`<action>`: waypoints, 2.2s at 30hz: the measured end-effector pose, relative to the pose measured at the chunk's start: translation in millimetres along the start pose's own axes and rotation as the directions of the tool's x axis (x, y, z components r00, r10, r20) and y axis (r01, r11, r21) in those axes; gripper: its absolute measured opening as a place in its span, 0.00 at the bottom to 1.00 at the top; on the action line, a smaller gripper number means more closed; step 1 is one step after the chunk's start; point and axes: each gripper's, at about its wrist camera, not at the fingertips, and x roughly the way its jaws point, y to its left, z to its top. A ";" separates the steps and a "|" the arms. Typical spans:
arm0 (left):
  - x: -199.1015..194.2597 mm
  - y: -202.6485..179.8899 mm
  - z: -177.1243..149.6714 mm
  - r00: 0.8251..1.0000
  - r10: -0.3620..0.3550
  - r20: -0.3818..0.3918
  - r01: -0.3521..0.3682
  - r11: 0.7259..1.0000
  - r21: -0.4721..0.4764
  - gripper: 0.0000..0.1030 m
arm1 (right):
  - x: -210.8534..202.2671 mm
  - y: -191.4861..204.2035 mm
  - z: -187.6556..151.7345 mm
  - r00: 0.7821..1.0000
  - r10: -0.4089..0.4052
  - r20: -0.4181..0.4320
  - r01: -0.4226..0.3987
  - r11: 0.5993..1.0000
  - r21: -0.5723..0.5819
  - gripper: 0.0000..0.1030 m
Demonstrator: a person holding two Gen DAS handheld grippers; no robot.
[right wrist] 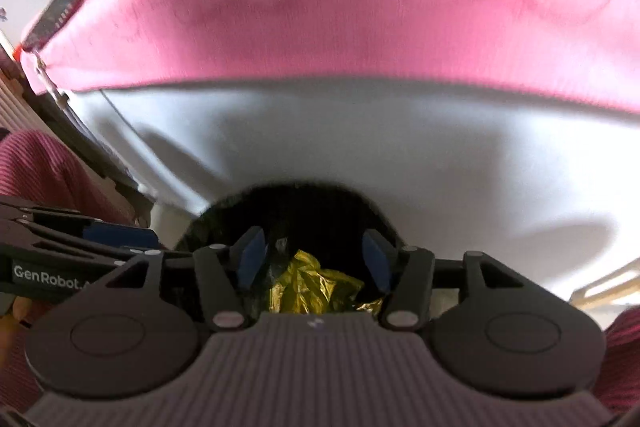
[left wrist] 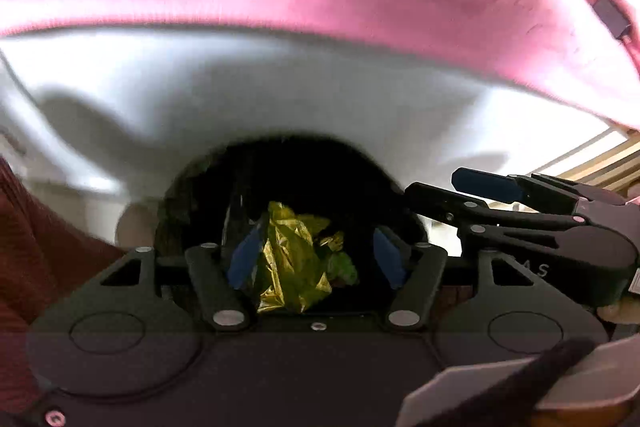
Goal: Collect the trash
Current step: 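Open both grippers inside the bin to drop the wrappers, then grasp the brown paper scrap with the left gripper while the right gripper grasps the orange peel, then lift both items and lower them into the black bin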
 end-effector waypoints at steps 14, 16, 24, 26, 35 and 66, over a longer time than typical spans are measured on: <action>-106.9 -20.1 48.7 0.899 -0.128 0.419 0.062 0.984 0.168 0.79 | -88.8 -7.7 65.9 0.927 -0.037 0.373 0.079 0.992 -0.098 0.83; -113.7 -24.5 61.8 0.877 -0.094 0.472 0.016 0.986 0.167 0.80 | -90.3 -13.1 75.4 0.912 -0.076 0.404 0.119 0.989 -0.084 0.83; -91.5 -25.8 131.4 0.785 -0.027 0.619 -0.014 0.998 0.062 0.80 | -64.2 -29.1 111.3 0.870 -0.177 0.460 0.214 0.976 -0.029 0.85; -77.1 -29.4 152.9 0.775 -0.011 0.631 -0.031 0.998 0.055 0.80 | -55.0 -28.3 117.4 0.865 -0.196 0.462 0.241 0.970 -0.040 0.86; -11.9 -43.9 229.9 0.805 0.077 0.588 -0.105 0.994 0.014 0.79 | -22.1 -33.3 140.6 0.858 -0.236 0.456 0.293 0.954 -0.059 0.86; -30.9 -55.2 194.3 0.805 0.018 0.593 -0.121 0.984 0.134 0.21 | -34.8 -28.6 129.8 0.858 -0.174 0.484 0.227 0.972 -0.053 0.42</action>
